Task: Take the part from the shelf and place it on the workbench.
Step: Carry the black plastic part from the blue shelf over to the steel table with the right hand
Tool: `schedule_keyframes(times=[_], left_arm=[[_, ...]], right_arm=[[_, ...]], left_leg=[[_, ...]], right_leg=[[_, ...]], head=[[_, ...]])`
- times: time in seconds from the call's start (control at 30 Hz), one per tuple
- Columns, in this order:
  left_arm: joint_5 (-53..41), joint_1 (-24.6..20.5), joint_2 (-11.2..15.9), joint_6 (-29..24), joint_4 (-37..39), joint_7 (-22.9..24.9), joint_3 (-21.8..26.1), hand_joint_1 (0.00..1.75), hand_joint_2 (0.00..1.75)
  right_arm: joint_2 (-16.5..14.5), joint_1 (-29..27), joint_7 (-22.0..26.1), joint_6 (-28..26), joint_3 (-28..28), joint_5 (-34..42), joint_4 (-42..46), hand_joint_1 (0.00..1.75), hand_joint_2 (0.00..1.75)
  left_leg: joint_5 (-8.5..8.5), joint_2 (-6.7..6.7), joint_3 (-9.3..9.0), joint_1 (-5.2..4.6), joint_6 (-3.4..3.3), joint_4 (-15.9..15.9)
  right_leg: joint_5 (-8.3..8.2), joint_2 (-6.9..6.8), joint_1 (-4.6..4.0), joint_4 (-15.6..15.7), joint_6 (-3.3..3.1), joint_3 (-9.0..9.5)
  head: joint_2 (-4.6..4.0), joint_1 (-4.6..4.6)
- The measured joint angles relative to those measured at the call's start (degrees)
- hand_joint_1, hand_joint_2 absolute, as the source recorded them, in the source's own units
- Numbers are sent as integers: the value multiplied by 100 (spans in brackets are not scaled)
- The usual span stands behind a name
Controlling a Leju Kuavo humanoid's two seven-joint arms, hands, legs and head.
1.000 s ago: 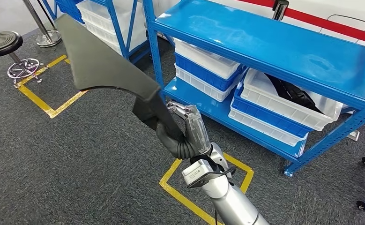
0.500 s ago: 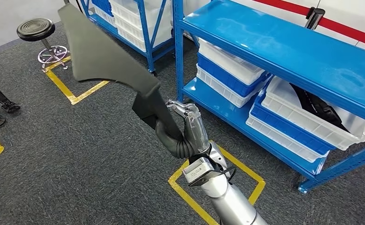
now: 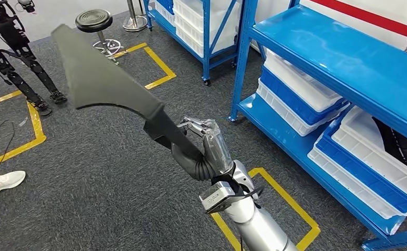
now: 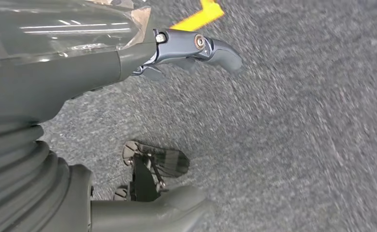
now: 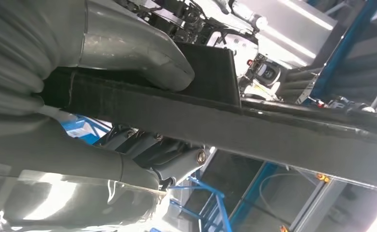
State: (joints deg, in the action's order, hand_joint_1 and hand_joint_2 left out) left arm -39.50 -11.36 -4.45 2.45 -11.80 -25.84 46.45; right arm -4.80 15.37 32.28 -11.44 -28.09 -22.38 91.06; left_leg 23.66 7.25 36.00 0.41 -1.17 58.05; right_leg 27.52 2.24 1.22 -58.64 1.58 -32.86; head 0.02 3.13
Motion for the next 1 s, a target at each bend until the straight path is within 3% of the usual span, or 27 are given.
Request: schedule_keyframes(times=[0.07,0.1,0.13,0.2,0.27,0.3,0.33,0.4,0.47,0.5,0.57,0.63,0.7,0.77,0.8,0.83,0.9,0.93,1.0], left_arm=[[-6,40,10,-27,1,-1,-1,0,175],[-10,54,13,-39,2,-1,-1,0,175],[-13,58,15,-49,3,-2,-1,0,175],[-15,53,12,-56,4,-2,-2,0,175],[-15,60,9,-57,4,0,-1,0,175],[-15,66,7,-57,4,1,-1,0,175],[-15,70,6,-59,4,2,0,0,175],[-26,69,14,-66,4,7,0,0,175],[-53,62,22,-76,3,13,0,0,175],[-66,59,29,-86,2,15,0,0,175],[-76,66,44,-108,2,15,0,0,175],[-86,73,43,-121,1,7,0,0,175],[-97,63,33,-125,0,-1,0,0,175],[-100,63,30,-124,0,-2,-1,0,175],[-101,71,27,-123,0,-2,-1,0,175],[-102,80,25,-122,0,-2,0,0,175],[-107,87,20,-120,0,-3,0,0,175],[-109,86,20,-119,0,-5,0,0,175],[-111,92,25,-119,0,-14,1,0,175]], right_arm=[[-7,-2,1,4,-1,-6,7,175,175],[-13,-1,4,7,-1,-7,10,175,175],[-19,-2,10,9,-1,-7,15,175,175],[-18,-20,23,11,1,-5,19,175,175],[-10,-50,36,11,1,-1,19,175,175],[-8,-62,41,11,1,1,19,175,175],[-8,-69,44,11,-1,1,19,175,175],[-13,-66,49,11,-4,1,19,175,175],[-16,-53,55,10,-4,2,19,175,175],[-17,-51,58,9,-5,3,19,175,175],[-22,-50,61,5,-5,4,22,175,175],[-27,-48,63,-1,-5,12,26,175,175],[-12,-61,65,-5,-5,22,25,175,175],[17,-92,62,-7,-4,26,21,175,175],[29,-106,62,-8,-4,28,19,175,175],[37,-112,62,-9,-4,28,20,175,175],[42,-114,62,-13,-5,28,20,175,175],[43,-115,62,-15,-7,28,20,175,175],[44,-118,65,-18,-10,26,19,175,175]], left_leg=[[0,-5,30,17,54,9],[55,-122,72,14,79,97],[169,-283,163,13,102,294],[527,-613,517,22,148,1015],[743,-701,852,41,174,1644],[698,-712,876,45,172,1671],[569,-725,792,45,159,1495],[225,-906,355,11,85,694],[73,-1110,47,-50,-1,137],[81,-1136,22,-78,-33,71],[47,-997,-2,-81,-96,0],[-21,-861,-95,-48,-159,-130],[-62,-721,-151,-27,-196,-197],[-67,-551,-142,-24,-204,-194],[-67,-465,-139,-24,-202,-191],[-65,-378,-140,-21,-197,-184],[-47,-208,-134,-7,-160,-139],[-27,-133,-113,-10,-125,-98],[-4,-31,-52,-12,-48,-44]], right_leg=[[-33,-86,7,14,-87,15],[-41,-133,17,21,-128,26],[-43,-185,25,30,-168,37],[-23,-301,-8,31,-229,47],[-8,-432,-43,31,-256,49],[-1,-496,-55,31,-264,52],[7,-559,-66,31,-270,58],[30,-676,-91,32,-268,86],[57,-772,-126,37,-238,110],[68,-819,-133,44,-214,119],[90,-901,-134,66,-158,144],[202,-711,-130,-100,-135,109],[476,-382,-111,-719,-169,-167],[711,-260,-93,-1420,-174,-553],[711,-248,-83,-1538,-140,-645],[609,-238,-70,-1418,-84,-620],[235,-116,-17,-644,40,-299],[81,-21,8,-277,62,-131],[-43,95,17,40,8,8]], head=[[0,-2],[0,-11],[0,-21],[0,-43],[0,-44],[0,-43],[0,-43],[0,-42],[0,-38],[0,-36],[0,-37],[0,-30],[0,-8],[0,4],[0,3],[0,3],[0,5],[0,7],[0,2]])
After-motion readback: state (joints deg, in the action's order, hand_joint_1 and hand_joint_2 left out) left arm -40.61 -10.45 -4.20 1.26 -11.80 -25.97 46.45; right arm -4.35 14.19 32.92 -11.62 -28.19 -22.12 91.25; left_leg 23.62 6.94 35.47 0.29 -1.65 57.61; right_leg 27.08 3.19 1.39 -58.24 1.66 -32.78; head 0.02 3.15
